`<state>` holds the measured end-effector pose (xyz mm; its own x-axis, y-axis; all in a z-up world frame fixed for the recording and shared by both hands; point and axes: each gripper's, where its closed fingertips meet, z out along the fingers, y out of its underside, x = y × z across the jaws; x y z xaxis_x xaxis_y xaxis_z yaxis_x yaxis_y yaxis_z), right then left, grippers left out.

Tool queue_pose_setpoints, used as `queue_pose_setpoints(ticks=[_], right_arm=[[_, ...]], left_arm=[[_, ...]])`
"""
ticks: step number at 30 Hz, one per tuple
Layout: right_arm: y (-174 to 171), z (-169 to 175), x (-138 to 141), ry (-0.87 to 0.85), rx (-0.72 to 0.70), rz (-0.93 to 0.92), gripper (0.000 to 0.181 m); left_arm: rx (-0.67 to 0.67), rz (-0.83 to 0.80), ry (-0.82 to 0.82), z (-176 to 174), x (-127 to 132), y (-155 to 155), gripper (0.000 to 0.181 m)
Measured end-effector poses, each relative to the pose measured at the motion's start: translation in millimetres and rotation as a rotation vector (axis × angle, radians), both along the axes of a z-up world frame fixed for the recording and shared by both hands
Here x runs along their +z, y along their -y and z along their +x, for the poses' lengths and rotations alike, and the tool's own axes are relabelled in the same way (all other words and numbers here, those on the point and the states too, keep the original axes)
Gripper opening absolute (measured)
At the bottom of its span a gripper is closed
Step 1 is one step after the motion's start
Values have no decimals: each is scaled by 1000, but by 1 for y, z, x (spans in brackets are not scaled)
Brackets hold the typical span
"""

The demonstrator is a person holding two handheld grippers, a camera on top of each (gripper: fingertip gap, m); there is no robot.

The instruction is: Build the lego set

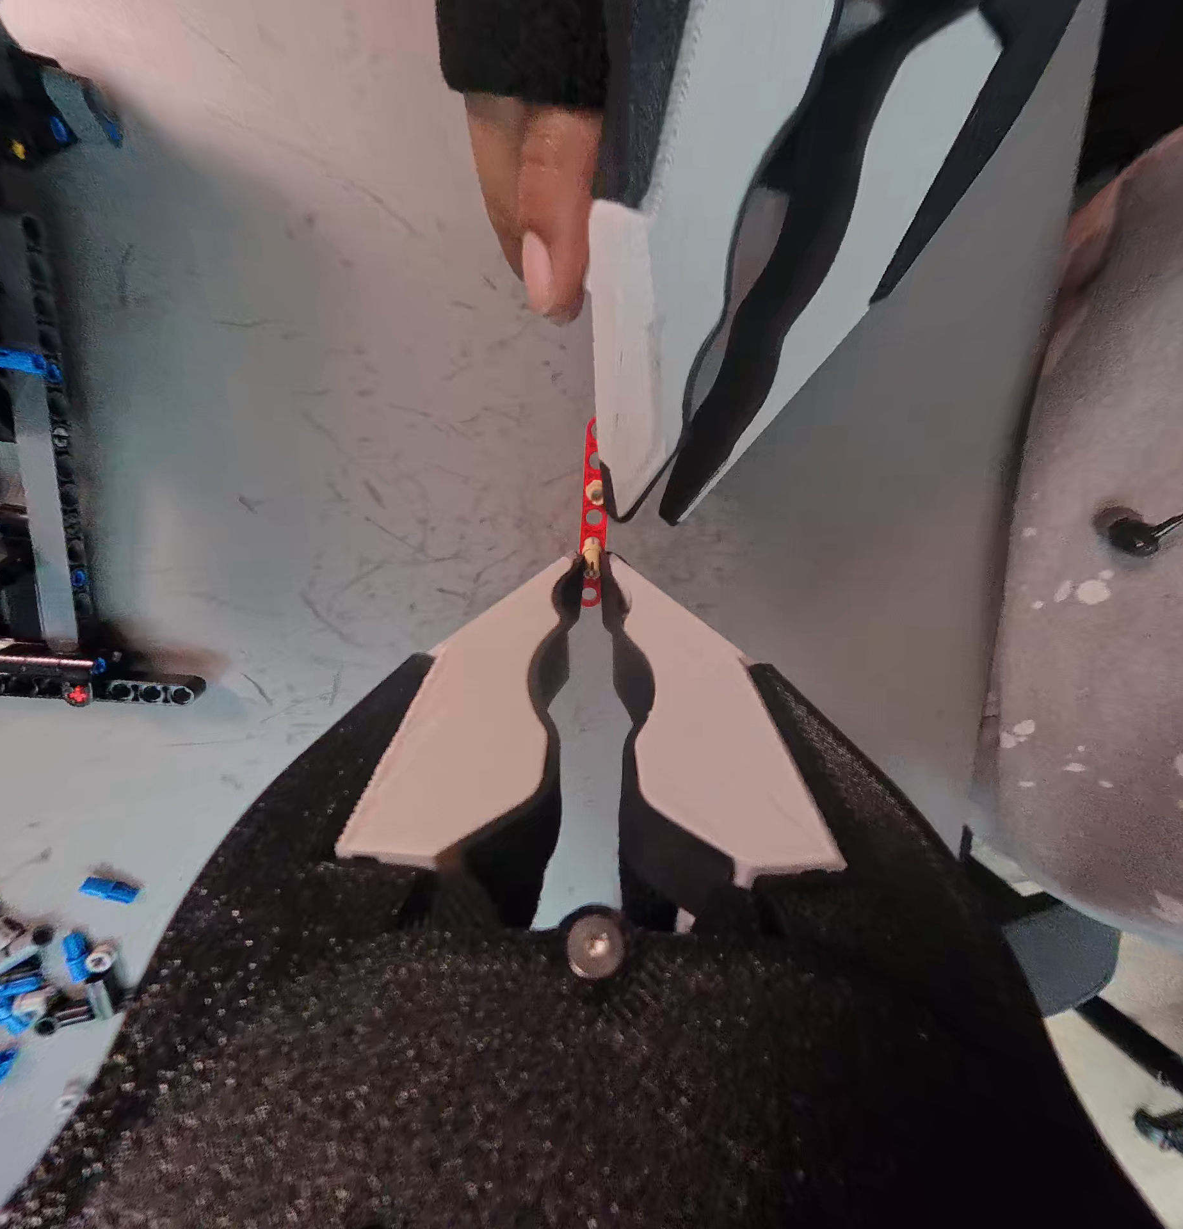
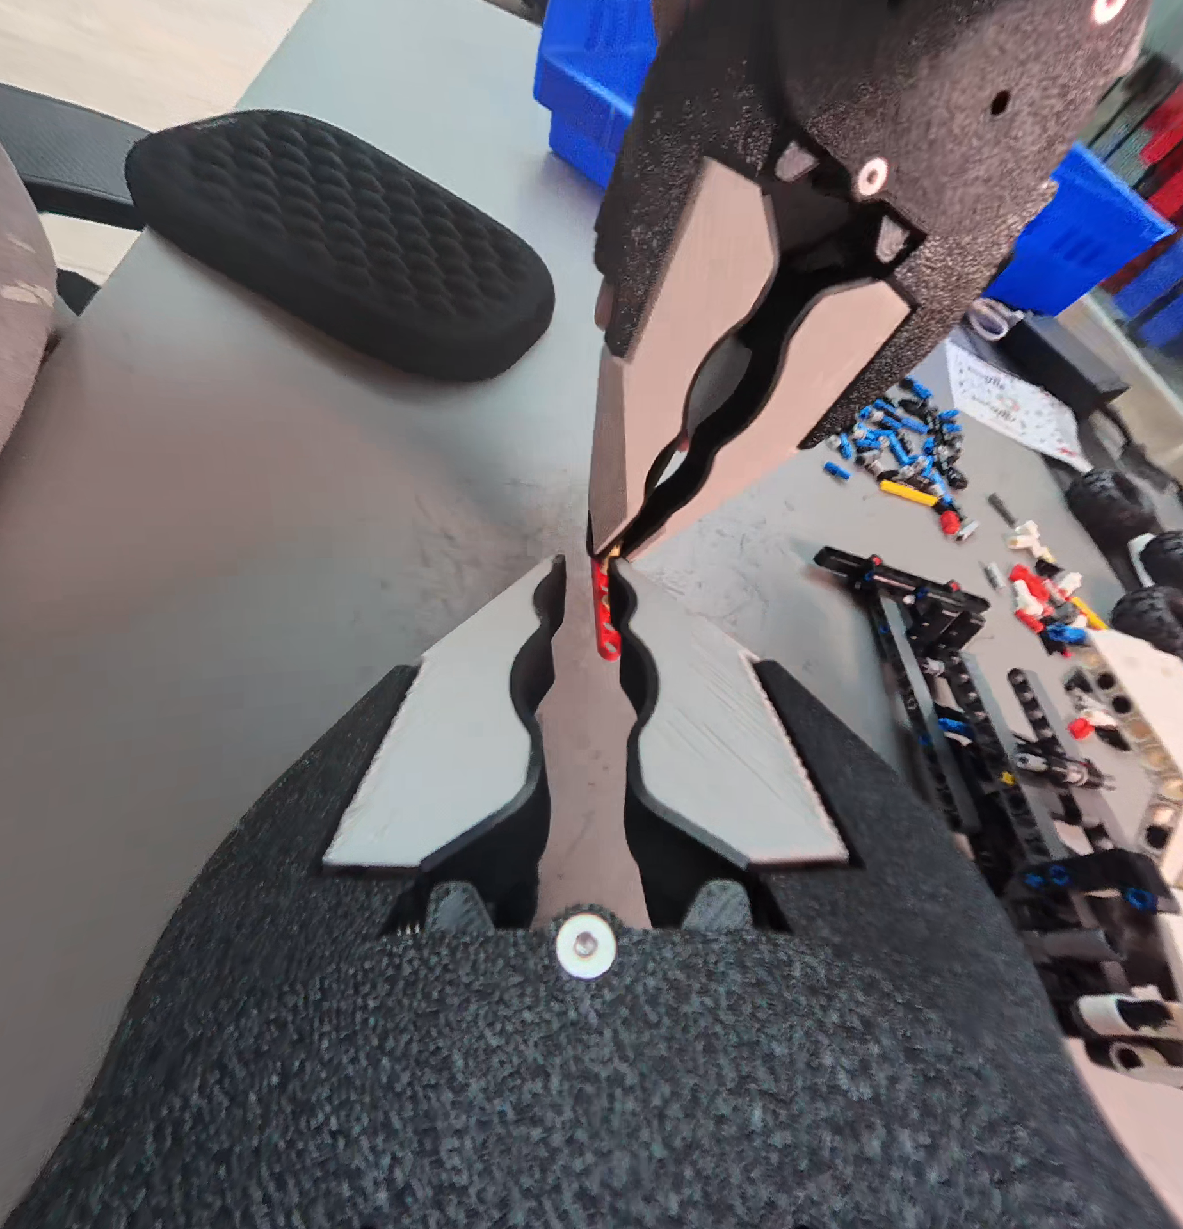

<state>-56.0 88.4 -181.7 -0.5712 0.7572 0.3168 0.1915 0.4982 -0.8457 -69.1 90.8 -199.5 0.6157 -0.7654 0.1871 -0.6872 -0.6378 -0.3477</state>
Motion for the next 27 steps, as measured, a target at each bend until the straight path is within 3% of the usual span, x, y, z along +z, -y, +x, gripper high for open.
queue_pose_setpoints(ticks=[5,12,18,27], right_arm=[[-2,-6,3,-66,-31,52,11],[-5,-9,-6,-40,-54,98,10],[-2,-8,0,-81,-43,93,7],[-3,-7,13,-122,-42,18,4]], left_arm=[[83,52,119,0,15,-4,4],[85,51,120,1,5,1,4],[105,59,199,7,11,-2,4],[229,19,441,10,26,-3,4]])
